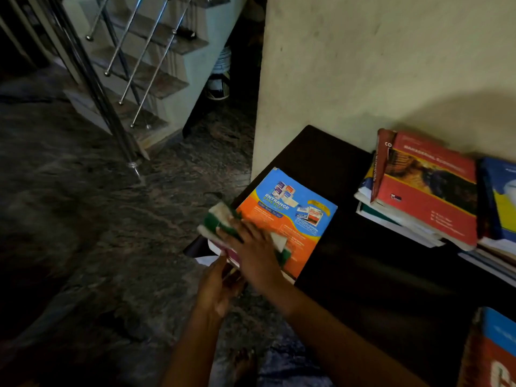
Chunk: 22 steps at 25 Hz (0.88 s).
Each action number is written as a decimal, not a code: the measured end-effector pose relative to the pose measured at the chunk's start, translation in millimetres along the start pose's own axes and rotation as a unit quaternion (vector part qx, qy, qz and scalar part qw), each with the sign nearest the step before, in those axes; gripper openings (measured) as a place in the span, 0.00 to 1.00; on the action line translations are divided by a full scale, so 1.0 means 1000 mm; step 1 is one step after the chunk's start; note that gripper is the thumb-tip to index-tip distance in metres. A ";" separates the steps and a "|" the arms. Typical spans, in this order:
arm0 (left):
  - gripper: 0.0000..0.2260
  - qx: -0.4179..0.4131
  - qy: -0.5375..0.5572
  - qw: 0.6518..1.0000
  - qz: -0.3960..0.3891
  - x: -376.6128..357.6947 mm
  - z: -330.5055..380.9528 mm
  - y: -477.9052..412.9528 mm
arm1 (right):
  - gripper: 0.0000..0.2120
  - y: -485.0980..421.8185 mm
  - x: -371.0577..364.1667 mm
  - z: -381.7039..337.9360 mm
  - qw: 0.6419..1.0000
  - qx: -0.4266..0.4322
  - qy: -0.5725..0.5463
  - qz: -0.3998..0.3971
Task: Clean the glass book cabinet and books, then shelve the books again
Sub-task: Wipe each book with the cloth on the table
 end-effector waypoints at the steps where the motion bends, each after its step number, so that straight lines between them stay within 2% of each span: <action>1: 0.14 0.010 0.032 0.999 0.002 0.000 0.000 0.002 | 0.24 0.011 0.001 -0.008 1.000 0.016 -0.014 0.004; 3: 0.15 0.019 0.058 0.998 0.000 0.003 0.002 0.004 | 0.23 0.025 0.006 -0.005 0.998 0.044 -0.050 0.010; 5: 0.13 0.022 0.036 0.999 -0.011 0.007 0.002 0.005 | 0.25 0.021 0.022 0.019 0.987 0.051 -0.146 0.039; 7: 0.15 0.026 0.009 1.000 -0.007 0.008 0.001 0.005 | 0.29 0.010 0.043 0.069 0.975 -0.047 -0.194 0.092; 9: 0.18 0.020 -0.015 1.000 -0.010 0.007 0.000 0.006 | 0.32 -0.002 0.051 0.130 0.971 -0.179 -0.129 0.091; 10: 0.19 0.014 -0.023 1.000 -0.012 0.007 -0.001 0.006 | 0.33 -0.003 0.046 0.156 0.971 -0.216 -0.084 0.062; 12: 0.21 0.012 -0.037 0.999 -0.014 0.007 -0.005 0.004 | 0.33 0.003 0.031 0.178 0.977 -0.214 0.005 -0.016; 14: 0.26 0.027 -0.044 0.998 -0.025 0.005 -0.011 0.004 | 0.34 0.014 0.022 0.169 0.981 -0.187 0.045 -0.029; 16: 0.29 0.039 -0.031 0.998 -0.038 0.003 -0.017 0.007 | 0.32 0.029 0.023 0.137 0.977 -0.214 0.022 -0.005; 19: 0.30 0.037 -0.004 0.999 -0.026 0.002 -0.019 0.008 | 0.25 0.065 0.027 0.078 0.979 -0.194 -0.010 0.057; 22: 0.26 0.042 -0.006 0.999 -0.018 -0.008 -0.020 0.016 | 0.24 0.098 0.019 0.033 0.989 -0.136 -0.024 0.055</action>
Point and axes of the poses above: each hand's wrist, its own y-axis away from the middle knuckle, its own x-axis out of the back of the hand, z = x × y, the point moved 4 cm from there along -y, towards the middle knuckle, and after that the axes turned 7 degrees about y, right-handed, at the moved point
